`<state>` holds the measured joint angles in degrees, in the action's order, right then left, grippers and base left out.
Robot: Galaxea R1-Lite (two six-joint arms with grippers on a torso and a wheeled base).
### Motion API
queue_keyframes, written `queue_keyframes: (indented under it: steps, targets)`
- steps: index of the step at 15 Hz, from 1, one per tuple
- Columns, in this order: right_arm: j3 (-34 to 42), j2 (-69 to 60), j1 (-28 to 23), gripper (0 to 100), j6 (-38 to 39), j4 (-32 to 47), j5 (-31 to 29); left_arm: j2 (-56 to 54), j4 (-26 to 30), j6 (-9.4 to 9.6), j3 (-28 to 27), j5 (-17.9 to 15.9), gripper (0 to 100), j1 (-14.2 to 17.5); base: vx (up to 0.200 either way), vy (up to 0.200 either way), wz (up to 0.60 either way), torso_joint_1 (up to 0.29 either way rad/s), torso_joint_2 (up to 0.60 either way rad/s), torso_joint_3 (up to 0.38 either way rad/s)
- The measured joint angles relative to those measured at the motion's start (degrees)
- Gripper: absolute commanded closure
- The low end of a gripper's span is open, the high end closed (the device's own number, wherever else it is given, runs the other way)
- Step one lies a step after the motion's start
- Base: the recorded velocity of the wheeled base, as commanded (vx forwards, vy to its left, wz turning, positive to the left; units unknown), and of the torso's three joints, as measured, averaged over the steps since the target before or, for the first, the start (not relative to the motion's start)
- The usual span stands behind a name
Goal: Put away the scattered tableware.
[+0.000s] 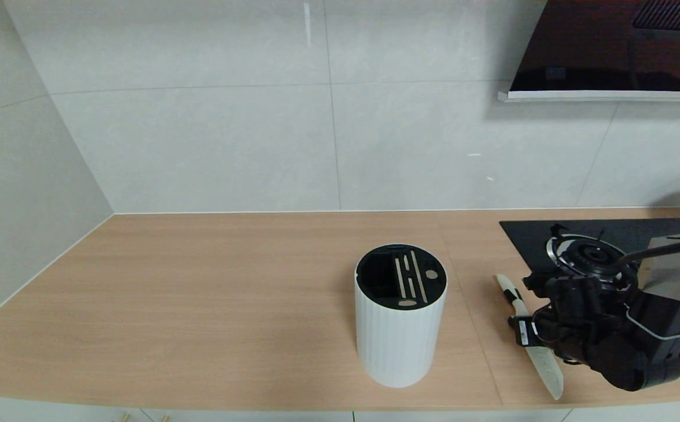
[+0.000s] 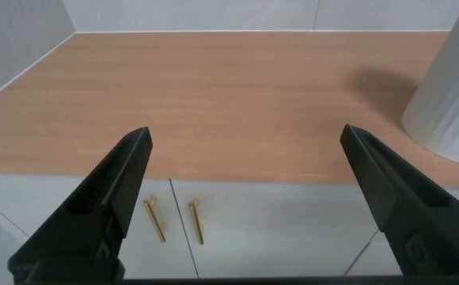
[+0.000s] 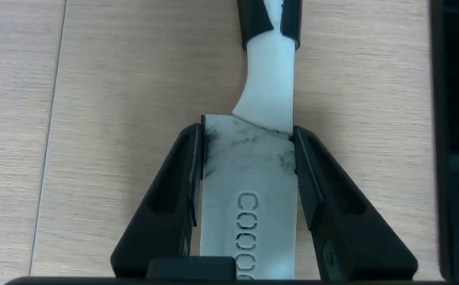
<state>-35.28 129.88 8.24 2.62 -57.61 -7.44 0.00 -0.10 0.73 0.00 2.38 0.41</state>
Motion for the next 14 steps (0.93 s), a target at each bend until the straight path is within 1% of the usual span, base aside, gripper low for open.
queue_keyframes:
  steps: [1, 3, 5, 7, 9, 10, 11, 13, 14]
  targets:
    - [0.3, -0.7, 0.0, 100, 0.0, -0.7, -0.1, 0.0, 0.0, 0.3, 0.0, 0.0, 0, 0.0, 0.0, 0.0, 0.0, 0.0, 0.0, 0.0]
    - [0.9, -3.5, 0.0, 100, 0.0, -1.1, -0.3, 0.0, 0.0, -0.05, 0.0, 0.0, 0, 0.0, 0.0, 0.0, 0.0, 0.0, 0.0, 0.0]
    - [1.3, -8.0, 0.1, 100, 0.0, -1.2, -0.3, 0.0, 0.1, 0.09, -1.0, -0.2, 0, 0.0, 0.0, 0.0, 0.0, 0.0, 0.0, 0.0]
    - [0.4, -13.5, 0.2, 100, -0.1, -0.1, -0.3, 0.5, 1.6, 0.27, -3.9, -2.2, 0, -0.1, 0.0, 0.0, 0.0, 0.0, 0.0, 0.0]
    - [-3.9, -19.8, 1.0, 100, -0.3, 6.1, -0.2, 4.8, 3.5, 0.38, -10.3, -5.6, 0, -0.4, 0.0, 0.0, 0.0, 0.0, 0.0, 0.0]
    - [-6.3, -22.4, 1.7, 100, -0.2, 8.8, -0.2, 8.4, 3.9, 0.46, -13.6, -7.2, 0, -0.4, 0.0, 0.0, 0.0, 0.0, 0.0, 0.0]
    - [-8.5, -25.1, 2.9, 100, -0.3, 10.5, -0.3, 13.6, 4.3, 0.96, -17.7, -8.9, 0, -0.4, 0.0, 0.0, 0.0, 0.0, 0.0, 0.0]
    - [-10.9, -29.2, 6.8, 100, -0.3, 11.4, -1.4, 25.3, 4.4, 2.22, -25.9, -11.4, 0, -0.7, 0.0, 0.0, 0.0, 0.0, 0.0, 0.0]
    - [-11.4, -30.8, 8.9, 100, -0.3, 11.9, -2.7, 31.0, 3.7, 2.16, -29.8, -12.2, 0, -1.4, 0.0, 0.0, 0.0, 0.0, 0.0, 0.0]
